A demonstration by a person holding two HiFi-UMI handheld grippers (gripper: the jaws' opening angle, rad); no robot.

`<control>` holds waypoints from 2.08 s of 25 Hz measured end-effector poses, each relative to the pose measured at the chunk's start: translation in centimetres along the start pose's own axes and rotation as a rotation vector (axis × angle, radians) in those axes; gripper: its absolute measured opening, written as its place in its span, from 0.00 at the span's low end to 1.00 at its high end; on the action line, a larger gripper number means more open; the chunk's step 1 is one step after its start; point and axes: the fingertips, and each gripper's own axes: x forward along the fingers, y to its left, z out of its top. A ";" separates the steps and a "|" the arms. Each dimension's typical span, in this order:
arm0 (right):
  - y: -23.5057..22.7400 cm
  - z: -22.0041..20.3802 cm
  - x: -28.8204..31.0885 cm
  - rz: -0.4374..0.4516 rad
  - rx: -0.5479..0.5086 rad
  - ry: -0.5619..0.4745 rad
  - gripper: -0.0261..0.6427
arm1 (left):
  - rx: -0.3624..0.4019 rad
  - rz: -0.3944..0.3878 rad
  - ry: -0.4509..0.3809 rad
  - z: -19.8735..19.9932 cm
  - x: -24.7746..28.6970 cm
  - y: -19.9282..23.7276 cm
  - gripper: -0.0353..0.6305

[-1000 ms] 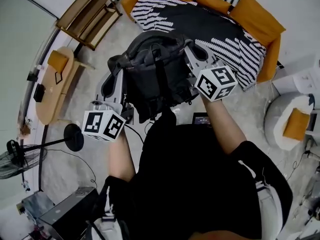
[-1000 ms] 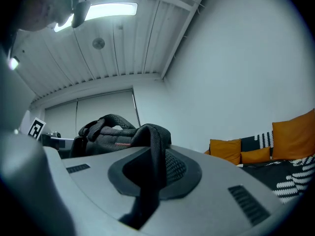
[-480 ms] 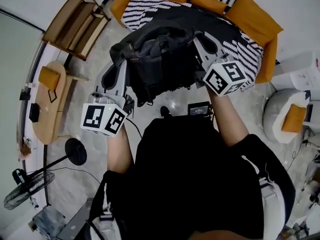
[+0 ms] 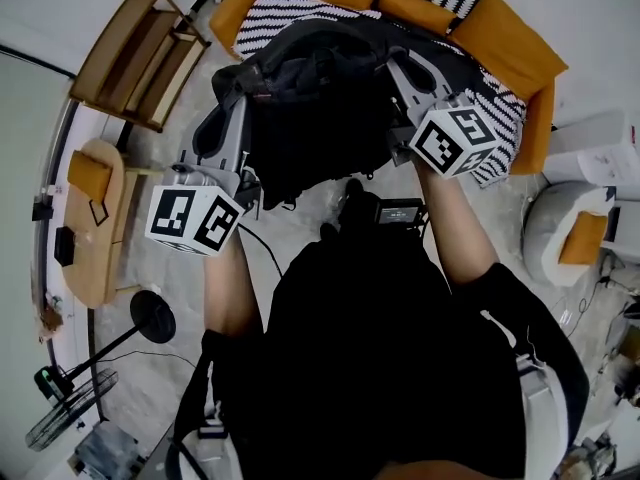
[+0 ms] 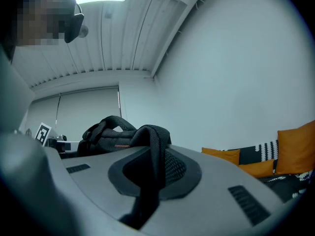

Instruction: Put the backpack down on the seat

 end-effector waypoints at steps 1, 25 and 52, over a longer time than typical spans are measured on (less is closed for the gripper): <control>-0.6 -0.2 0.7 0.002 0.010 0.005 0.11 | -0.007 -0.002 0.005 -0.1 0.8 0.6 0.11; -14.4 1.1 17.5 0.101 0.024 0.041 0.11 | -0.037 0.020 0.062 -1.6 19.9 12.0 0.11; -27.9 0.2 48.4 -0.007 0.074 0.096 0.11 | -0.068 -0.102 0.148 -0.1 44.8 37.5 0.11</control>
